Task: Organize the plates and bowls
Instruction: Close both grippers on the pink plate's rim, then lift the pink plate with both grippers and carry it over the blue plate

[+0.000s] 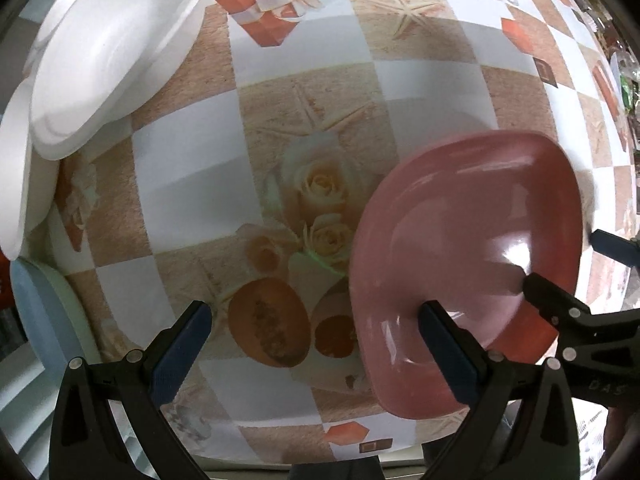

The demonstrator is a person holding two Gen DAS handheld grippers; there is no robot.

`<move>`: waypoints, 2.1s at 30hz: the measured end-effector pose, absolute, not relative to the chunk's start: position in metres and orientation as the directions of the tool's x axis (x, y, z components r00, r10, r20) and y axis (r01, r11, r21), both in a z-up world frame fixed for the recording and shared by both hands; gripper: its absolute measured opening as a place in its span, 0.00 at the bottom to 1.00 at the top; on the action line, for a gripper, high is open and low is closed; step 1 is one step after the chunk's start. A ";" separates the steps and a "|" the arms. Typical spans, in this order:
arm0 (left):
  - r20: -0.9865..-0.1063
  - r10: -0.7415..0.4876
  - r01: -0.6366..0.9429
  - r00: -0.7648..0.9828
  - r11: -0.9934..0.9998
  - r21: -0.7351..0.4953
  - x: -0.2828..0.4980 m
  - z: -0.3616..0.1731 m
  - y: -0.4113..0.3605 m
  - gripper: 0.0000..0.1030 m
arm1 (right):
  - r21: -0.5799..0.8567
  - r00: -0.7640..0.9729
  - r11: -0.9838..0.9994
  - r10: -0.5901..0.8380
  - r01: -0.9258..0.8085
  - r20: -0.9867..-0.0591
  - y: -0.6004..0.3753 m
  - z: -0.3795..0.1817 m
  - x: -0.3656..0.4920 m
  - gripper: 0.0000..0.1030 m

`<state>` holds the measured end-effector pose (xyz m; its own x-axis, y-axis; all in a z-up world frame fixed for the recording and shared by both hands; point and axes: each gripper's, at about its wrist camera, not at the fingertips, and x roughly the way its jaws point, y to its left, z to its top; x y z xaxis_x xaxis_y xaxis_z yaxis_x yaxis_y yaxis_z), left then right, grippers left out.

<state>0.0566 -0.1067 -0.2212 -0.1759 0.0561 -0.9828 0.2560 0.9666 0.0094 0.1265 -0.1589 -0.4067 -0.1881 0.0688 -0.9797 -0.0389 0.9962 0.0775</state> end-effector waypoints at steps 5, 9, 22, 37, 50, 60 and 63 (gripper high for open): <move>-0.984 0.039 0.244 -0.173 0.970 -0.005 0.061 -0.222 -0.105 1.00 | 0.079 -0.168 0.996 0.073 -0.030 -0.983 -0.164 -0.408 0.117 1.00; -0.982 0.032 0.202 -0.189 0.979 -0.007 0.060 -0.232 -0.099 1.00 | 0.079 -0.177 0.996 0.073 -0.031 -0.982 -0.167 -0.406 0.116 1.00; -0.986 0.034 0.299 -0.165 0.954 -0.017 0.061 -0.223 -0.119 0.65 | 0.120 -0.134 0.993 0.119 0.002 -0.984 -0.168 -0.395 0.130 0.48; -0.985 0.064 0.348 -0.161 0.938 0.004 0.037 -0.221 -0.104 0.38 | 0.199 -0.202 0.980 0.194 -0.004 -0.960 -0.125 -0.388 0.120 0.17; -0.980 0.087 0.350 -0.178 0.937 0.020 -0.002 -0.229 -0.060 0.38 | 0.220 -0.276 0.973 0.192 -0.075 -0.942 -0.087 -0.397 0.105 0.17; -0.988 0.060 0.321 -0.140 0.947 0.012 -0.025 -0.205 -0.036 0.38 | 0.218 -0.283 0.971 0.183 -0.098 -0.941 -0.090 -0.383 0.116 0.17; -0.991 0.048 0.297 -0.128 0.955 0.008 -0.021 -0.195 -0.026 0.38 | 0.224 -0.281 0.968 0.186 -0.109 -0.941 -0.088 -0.385 0.121 0.17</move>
<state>-0.0214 -0.0258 -0.1949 -0.1280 0.0481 -0.9906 0.2974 0.9547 0.0080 0.1207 -0.0882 -0.3846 -0.2812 0.1863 -0.9414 -0.1086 0.9685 0.2241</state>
